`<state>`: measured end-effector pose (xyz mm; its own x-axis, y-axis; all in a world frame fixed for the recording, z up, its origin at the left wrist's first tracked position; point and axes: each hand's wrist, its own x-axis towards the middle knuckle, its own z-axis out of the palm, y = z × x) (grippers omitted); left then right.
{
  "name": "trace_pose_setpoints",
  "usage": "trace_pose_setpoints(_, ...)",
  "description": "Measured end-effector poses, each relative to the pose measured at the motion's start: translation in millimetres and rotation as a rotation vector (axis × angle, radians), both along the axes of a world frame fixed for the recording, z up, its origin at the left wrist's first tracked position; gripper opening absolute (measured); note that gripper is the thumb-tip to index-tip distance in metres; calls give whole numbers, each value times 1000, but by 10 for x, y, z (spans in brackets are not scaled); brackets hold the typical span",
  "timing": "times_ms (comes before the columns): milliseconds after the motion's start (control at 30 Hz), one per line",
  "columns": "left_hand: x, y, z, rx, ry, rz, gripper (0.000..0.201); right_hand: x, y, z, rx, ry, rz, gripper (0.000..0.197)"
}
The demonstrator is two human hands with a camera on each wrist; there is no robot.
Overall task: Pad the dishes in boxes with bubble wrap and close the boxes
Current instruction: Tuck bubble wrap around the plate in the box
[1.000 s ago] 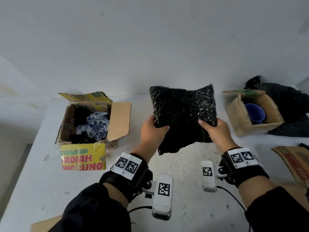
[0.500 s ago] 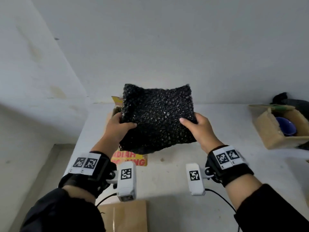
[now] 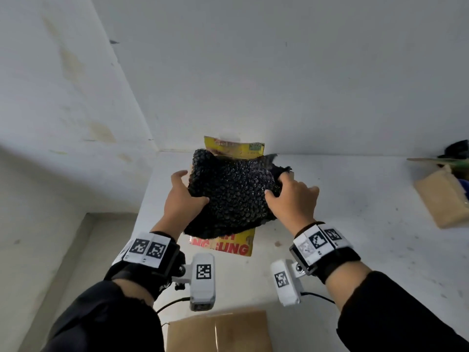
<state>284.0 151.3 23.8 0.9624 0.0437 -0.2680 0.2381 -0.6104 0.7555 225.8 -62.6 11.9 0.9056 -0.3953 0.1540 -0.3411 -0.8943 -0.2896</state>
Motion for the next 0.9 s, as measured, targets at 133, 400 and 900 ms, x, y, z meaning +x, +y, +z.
trace_pose_setpoints(133, 102, -22, 29, 145, -130, -83, 73, 122, 79, 58, -45, -81, -12, 29)
trace_pose_setpoints(400, 324, 77, -85, 196, -215, -150, 63, 151, 206, 5, -166, -153, 100, 36)
trace_pose_setpoints(900, 285, 193, -303, -610, -53, -171, 53, 779, 610, -192, -96, 619, 726, 54)
